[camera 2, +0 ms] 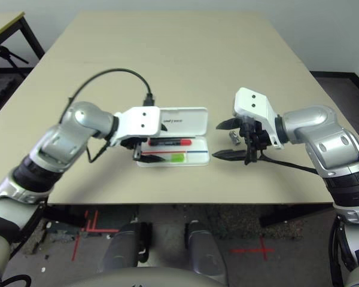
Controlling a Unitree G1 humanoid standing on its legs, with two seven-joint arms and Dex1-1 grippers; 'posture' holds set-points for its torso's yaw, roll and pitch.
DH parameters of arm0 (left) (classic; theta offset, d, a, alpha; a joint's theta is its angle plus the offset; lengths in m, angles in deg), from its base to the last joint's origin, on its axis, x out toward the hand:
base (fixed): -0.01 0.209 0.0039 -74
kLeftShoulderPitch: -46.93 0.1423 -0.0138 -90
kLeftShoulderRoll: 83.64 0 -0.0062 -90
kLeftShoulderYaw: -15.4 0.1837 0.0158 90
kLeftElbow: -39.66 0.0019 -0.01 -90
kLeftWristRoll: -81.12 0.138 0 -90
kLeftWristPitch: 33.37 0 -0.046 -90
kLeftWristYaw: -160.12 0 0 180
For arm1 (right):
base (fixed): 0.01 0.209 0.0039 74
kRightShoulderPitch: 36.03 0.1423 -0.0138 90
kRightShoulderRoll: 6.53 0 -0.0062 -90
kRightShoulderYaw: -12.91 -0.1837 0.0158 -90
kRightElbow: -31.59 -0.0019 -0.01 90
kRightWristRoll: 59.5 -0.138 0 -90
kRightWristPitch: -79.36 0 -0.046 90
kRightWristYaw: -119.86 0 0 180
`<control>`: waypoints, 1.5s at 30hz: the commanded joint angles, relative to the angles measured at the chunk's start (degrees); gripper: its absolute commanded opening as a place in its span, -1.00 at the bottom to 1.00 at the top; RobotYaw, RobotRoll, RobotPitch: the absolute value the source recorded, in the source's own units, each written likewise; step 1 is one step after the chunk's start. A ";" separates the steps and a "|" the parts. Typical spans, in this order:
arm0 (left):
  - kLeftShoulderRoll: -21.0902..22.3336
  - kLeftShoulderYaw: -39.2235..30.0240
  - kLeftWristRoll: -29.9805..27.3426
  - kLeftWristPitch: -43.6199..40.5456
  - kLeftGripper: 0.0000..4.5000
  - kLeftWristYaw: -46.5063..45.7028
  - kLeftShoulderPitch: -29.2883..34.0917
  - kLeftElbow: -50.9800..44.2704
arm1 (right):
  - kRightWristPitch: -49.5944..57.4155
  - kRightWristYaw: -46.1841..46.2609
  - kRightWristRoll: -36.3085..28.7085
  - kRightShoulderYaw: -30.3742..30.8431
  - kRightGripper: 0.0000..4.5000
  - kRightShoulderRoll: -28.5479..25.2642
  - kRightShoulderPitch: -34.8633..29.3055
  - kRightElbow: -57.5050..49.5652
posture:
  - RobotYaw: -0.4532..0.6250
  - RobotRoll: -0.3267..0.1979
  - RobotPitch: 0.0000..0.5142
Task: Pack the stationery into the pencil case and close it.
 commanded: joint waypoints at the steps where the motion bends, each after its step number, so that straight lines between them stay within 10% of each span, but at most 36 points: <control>1: 2.71 -2.60 -2.54 -0.89 0.99 1.01 1.40 -3.04 | -0.72 -0.03 0.56 0.47 1.00 0.35 -1.25 0.91 | -0.14 0.25 -0.67; 19: 2.92 -1.64 -2.50 0.36 0.99 -2.62 3.98 -1.85 | 23.57 19.93 1.38 -7.52 1.00 -1.02 -0.80 -2.04 | -0.18 0.25 -0.65; 29: 1.33 0.08 -1.64 2.72 0.99 -2.52 2.52 1.17 | 40.75 39.81 4.16 -10.62 1.00 9.86 2.83 1.69 | -0.22 0.25 -0.64; 45: 1.27 0.51 -1.59 1.86 0.99 -2.68 2.40 -0.04 | 39.07 50.11 6.49 -7.64 1.00 19.67 0.99 5.40 | -0.20 0.25 -0.65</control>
